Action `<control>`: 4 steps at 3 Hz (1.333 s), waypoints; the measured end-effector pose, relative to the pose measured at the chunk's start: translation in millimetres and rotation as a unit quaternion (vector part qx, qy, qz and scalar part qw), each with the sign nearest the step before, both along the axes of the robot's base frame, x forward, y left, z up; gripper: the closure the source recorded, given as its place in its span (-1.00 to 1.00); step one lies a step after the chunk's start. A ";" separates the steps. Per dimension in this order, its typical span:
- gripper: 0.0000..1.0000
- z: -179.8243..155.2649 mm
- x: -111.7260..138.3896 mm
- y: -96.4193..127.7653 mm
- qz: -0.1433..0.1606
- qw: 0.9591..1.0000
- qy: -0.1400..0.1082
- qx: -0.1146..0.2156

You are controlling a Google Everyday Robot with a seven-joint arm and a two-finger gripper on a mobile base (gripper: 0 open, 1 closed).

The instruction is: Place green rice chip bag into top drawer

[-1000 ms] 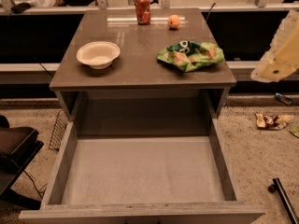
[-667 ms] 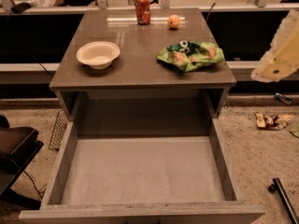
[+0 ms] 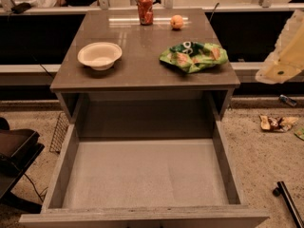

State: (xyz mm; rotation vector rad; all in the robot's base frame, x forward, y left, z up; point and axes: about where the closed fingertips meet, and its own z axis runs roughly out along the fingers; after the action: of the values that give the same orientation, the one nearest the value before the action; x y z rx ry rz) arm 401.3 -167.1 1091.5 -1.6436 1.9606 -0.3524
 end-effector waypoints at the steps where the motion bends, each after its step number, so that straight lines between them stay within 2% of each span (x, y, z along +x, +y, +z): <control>1: -0.55 0.0 0.0 0.0 0.000 1.000 0.000 0.000; 2: -0.91 4.2 14.7 2.0 -0.007 0.999 -0.031 0.018; 3: -1.00 -14.4 62.4 -8.6 -0.039 0.995 -0.060 0.073; 4: -1.00 -16.4 169.5 -14.1 -0.085 0.979 -0.129 0.134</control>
Offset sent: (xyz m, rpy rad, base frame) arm 0.1212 -0.0109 0.0069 0.2709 -0.3773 -0.1333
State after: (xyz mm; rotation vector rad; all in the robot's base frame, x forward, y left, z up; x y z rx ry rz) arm 570.8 -181.2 1075.0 -1.2008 1.8628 -0.3312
